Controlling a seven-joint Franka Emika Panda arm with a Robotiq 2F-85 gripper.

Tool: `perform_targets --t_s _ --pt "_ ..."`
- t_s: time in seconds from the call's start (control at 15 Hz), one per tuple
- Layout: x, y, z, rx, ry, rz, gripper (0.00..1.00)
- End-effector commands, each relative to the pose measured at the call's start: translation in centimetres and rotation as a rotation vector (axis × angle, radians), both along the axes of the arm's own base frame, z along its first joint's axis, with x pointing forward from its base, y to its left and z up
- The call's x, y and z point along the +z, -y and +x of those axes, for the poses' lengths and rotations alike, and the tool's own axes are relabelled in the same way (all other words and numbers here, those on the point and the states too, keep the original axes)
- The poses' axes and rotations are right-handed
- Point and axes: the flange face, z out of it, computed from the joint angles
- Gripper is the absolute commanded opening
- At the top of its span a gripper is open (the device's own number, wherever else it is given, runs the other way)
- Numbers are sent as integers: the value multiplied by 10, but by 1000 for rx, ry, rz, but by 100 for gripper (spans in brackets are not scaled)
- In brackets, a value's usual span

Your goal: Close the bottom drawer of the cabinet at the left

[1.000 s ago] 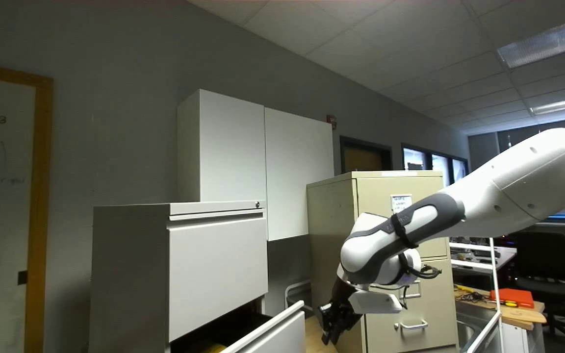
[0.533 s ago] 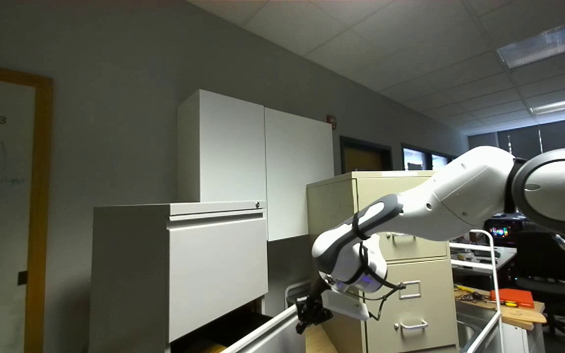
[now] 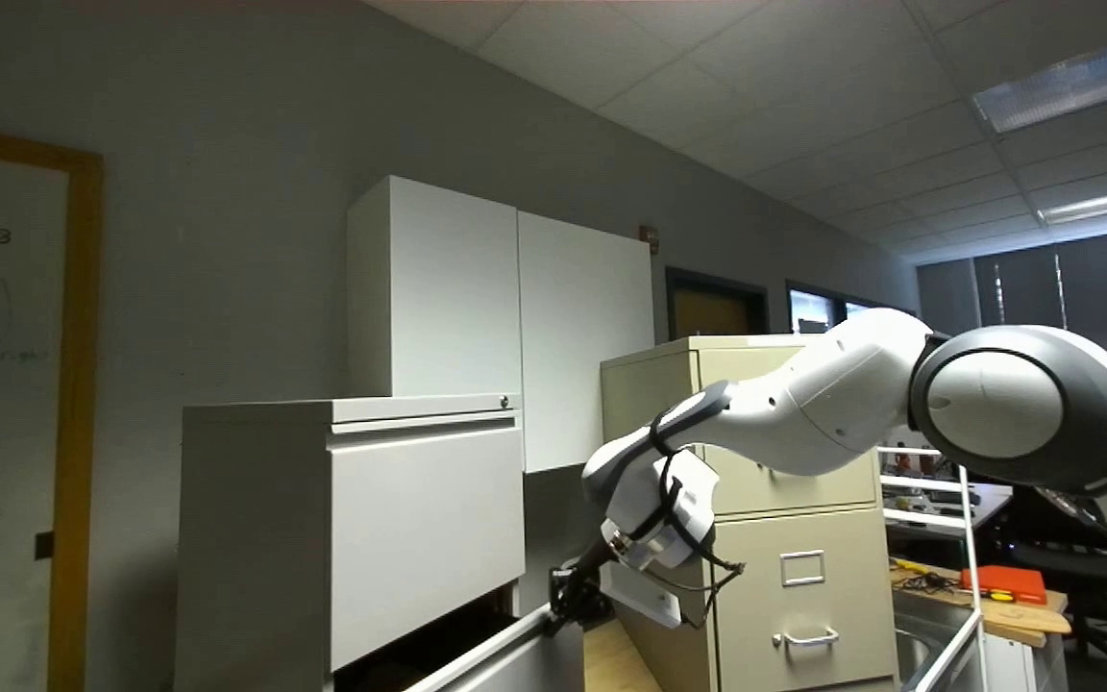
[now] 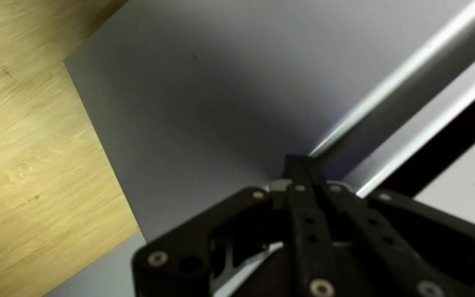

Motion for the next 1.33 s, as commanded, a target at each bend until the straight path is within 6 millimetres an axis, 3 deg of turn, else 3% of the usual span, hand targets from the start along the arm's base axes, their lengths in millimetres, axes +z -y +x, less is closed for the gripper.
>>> perform_targets --t_s 0.0,0.8,1.27 --pt "13 -10 41 43 79 70 0" --pt "16 -34 115 116 136 139 0" --pt "16 -43 133 169 124 108 0"
